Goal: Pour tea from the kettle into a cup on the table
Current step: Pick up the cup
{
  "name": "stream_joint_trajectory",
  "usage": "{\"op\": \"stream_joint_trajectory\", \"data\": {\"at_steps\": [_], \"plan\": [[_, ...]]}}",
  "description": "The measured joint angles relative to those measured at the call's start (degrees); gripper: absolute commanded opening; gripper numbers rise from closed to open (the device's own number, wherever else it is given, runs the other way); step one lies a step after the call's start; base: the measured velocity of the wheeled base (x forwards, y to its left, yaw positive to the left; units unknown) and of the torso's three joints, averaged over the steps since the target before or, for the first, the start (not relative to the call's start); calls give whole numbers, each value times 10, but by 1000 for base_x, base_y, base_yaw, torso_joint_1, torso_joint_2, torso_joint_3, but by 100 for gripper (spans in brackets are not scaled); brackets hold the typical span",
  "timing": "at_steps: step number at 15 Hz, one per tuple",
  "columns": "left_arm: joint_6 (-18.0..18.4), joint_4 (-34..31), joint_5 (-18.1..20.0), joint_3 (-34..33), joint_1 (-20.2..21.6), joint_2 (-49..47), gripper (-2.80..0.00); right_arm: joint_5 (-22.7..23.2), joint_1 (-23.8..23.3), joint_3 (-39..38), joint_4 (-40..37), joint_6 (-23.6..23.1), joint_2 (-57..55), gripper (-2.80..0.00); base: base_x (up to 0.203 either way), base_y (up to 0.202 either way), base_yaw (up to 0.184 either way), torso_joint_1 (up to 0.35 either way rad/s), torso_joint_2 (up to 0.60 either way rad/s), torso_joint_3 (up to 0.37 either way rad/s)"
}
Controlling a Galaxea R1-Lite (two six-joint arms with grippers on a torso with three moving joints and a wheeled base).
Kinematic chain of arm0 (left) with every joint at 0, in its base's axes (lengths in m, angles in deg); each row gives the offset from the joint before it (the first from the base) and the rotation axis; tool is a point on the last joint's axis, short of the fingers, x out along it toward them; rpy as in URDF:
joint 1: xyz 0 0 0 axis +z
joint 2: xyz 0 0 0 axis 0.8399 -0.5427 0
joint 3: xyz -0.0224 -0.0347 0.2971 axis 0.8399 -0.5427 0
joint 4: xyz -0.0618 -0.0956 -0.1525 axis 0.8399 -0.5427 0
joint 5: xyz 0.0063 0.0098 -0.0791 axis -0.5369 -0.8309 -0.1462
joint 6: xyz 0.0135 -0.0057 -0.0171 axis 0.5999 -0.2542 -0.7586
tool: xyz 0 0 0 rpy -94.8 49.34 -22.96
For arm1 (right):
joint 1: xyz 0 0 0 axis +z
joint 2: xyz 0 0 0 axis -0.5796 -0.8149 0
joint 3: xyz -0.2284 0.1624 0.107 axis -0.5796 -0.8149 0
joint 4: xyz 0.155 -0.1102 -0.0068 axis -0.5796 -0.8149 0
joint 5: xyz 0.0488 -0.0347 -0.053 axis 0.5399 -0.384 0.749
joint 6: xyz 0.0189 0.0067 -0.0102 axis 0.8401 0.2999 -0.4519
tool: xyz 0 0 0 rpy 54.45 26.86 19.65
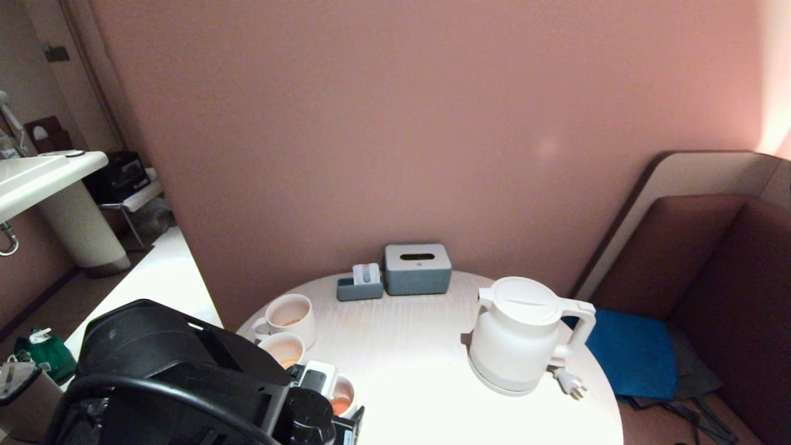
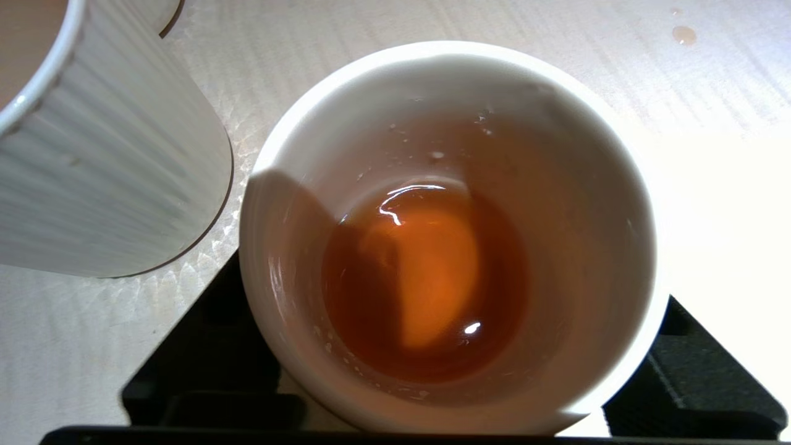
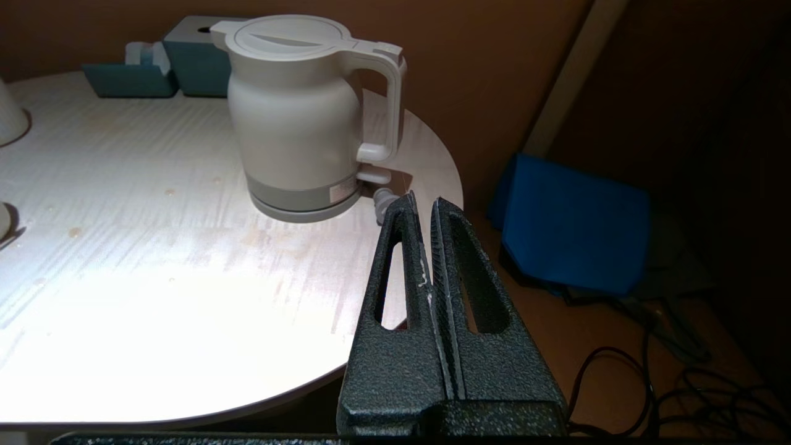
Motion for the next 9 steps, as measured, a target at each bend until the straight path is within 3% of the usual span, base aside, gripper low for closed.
{"op": "stream_joint_trajectory", "data": {"at_steps": [9], "plan": [[-1, 0, 1, 2, 0, -1, -280, 0, 0, 0, 0, 0, 0, -280, 0, 0, 0, 0, 0, 0]]}}
